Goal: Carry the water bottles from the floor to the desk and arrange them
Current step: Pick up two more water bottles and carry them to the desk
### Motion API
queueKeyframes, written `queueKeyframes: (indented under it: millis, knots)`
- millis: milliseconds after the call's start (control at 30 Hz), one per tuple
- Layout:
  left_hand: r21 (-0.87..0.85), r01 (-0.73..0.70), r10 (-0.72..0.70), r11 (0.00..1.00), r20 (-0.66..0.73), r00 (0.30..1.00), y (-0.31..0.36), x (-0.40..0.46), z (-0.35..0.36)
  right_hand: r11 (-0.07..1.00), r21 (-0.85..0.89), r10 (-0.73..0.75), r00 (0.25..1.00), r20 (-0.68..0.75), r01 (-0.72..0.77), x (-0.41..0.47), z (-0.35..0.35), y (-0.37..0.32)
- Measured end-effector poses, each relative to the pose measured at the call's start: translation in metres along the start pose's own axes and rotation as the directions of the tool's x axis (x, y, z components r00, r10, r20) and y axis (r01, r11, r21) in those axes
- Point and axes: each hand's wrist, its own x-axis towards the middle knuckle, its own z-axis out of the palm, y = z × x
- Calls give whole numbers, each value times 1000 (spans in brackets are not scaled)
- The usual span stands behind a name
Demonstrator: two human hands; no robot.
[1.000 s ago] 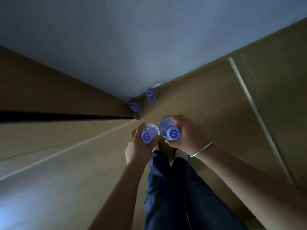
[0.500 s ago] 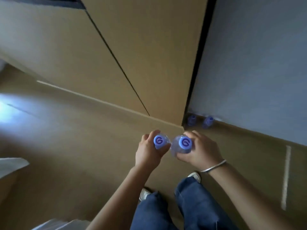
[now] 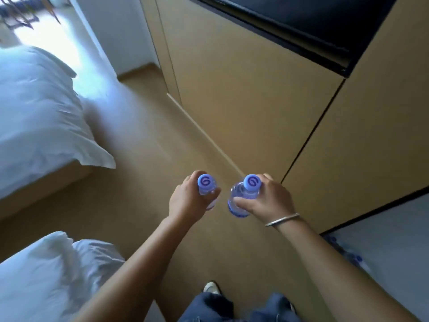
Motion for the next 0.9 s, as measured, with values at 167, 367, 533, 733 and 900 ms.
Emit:
queueKeyframes:
  millis: [167, 367, 533, 733, 900]
  knots:
    - [38, 83, -80, 996, -73, 994, -40, 16, -55, 987, -35, -153, 987, 47, 154, 33, 26, -63]
    - [4, 170, -167, 985, -154, 974, -73, 41, -91, 964, -53, -253, 958, 134, 262, 73, 56, -116]
    - [-7, 184, -181, 983, -190, 965, -84, 88, -113, 946, -65, -300, 936, 185, 316, 128, 74, -146]
    - [18, 216, -204, 976, -253, 946, -80, 180, -137, 917, -71, -368, 902, 228, 392, 228, 82, -181]
    - [-9, 234, -225, 972, -315, 922, -71, 260, -157, 875, -83, -438, 854, 281, 476, 315, 87, -214]
